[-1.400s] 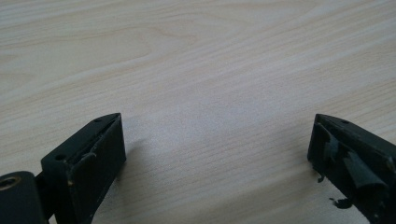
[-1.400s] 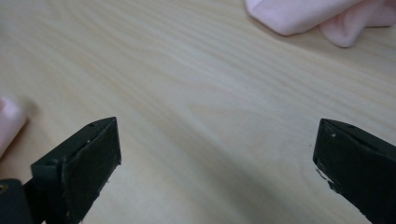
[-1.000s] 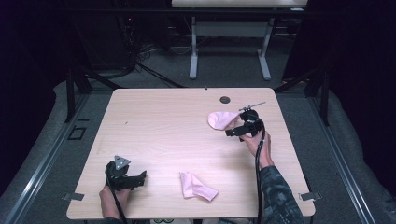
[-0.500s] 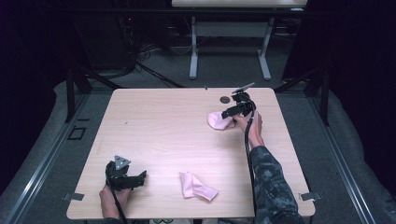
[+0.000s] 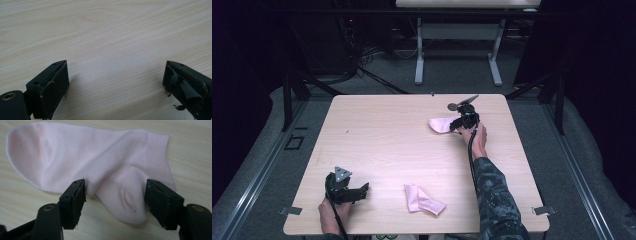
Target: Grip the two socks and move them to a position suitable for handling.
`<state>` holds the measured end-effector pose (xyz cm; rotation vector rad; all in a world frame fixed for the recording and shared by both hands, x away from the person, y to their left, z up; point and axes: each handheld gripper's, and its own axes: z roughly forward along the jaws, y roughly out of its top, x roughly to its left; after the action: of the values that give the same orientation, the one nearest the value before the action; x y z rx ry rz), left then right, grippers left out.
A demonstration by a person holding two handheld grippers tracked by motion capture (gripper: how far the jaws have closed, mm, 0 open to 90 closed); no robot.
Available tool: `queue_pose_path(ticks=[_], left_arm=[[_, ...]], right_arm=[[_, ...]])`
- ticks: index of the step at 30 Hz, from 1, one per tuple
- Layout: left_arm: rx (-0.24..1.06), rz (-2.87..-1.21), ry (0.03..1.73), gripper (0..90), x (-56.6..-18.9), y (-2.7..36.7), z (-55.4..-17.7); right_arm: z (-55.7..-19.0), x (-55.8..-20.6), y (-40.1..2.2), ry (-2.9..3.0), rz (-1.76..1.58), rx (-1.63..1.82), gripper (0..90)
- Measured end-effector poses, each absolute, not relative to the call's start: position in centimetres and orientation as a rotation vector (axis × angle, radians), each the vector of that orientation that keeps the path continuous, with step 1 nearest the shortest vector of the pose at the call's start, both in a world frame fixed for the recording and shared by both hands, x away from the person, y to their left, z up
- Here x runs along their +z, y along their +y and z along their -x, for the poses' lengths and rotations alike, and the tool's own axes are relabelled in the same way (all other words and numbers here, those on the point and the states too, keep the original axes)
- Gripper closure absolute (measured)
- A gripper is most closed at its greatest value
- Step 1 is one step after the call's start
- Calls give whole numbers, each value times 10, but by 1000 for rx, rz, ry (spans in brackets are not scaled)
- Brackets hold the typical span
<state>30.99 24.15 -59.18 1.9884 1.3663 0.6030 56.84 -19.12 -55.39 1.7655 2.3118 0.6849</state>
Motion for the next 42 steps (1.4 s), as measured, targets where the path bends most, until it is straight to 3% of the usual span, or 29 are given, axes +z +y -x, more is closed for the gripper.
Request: queue_pose_path(ticks=[13,20,33,38,42], left_arm=[[608,-1986,1363,67,-592,241,-310],[611,-1984,1365,71,-592,241,-309],[611,-1986,1367,74,-592,241,-310],[613,-1985,1369,74,-592,241,-310],[612,-1990,1370,74,-592,242,-310]], right_arm=[[-564,-553,-188,2271,-1701,607,819],[-546,-537,-188,2320,-1660,720,837],[-448,-468,-168,2420,-1375,1057,838],[-411,-464,-158,2471,-1313,1099,837],[-392,-482,-146,2522,-1307,1074,836]])
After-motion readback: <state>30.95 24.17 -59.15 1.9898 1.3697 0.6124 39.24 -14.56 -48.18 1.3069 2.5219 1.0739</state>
